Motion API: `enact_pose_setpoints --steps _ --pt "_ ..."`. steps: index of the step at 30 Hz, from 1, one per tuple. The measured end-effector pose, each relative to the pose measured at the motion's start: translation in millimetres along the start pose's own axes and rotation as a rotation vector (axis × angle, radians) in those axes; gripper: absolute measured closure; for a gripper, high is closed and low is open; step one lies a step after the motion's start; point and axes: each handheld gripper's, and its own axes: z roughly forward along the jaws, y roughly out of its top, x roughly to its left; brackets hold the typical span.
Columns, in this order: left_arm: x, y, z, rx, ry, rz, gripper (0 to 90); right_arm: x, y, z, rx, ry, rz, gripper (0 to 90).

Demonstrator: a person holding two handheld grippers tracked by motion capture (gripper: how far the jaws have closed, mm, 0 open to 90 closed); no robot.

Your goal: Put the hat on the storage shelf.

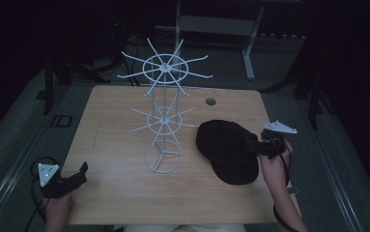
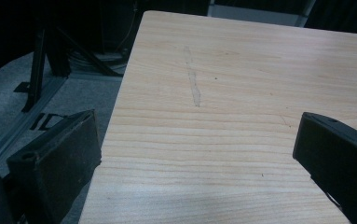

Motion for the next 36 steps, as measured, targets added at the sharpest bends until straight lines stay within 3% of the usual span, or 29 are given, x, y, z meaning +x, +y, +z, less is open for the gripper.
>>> enact_pose_setpoints --steps 3,8,14,20,26,31,32,36 --pt "0.1 -0.1 0.0 -0.001 -0.001 -0.001 1.4 11.1 10.5 10.4 0.017 0.054 0.006 11.0" --pt "0.2 0.0 0.1 -0.002 -0.002 -0.003 1.4 20.1 18.3 22.8 0.039 0.079 0.024 11.1" --pt "0.4 0.1 0.2 0.000 -0.002 -0.003 1.4 36.0 32.3 42.2 0.070 0.136 0.004 13.3" --pt "0.7 0.1 0.1 0.000 -0.002 -0.003 1.4 46.7 38.1 64.6 0.124 0.110 -0.033 14.1" --pt "0.8 0.1 0.0 -0.001 -0.003 -0.004 1.4 48.7 34.1 84.2 0.172 0.079 -0.035 15.1" --pt "0.9 0.1 0.2 0.000 -0.001 -0.006 1.5 50.2 26.5 97.0 0.218 0.050 -0.047 23.9" --pt "0.8 0.1 0.2 0.000 -0.001 -0.006 1.4 50.4 25.1 99.9 0.233 0.062 -0.045 32.2" --pt "0.8 0.0 0.0 -0.002 -0.003 -0.005 1.4 52.2 23.3 102.2 0.257 0.066 -0.072 42.7"
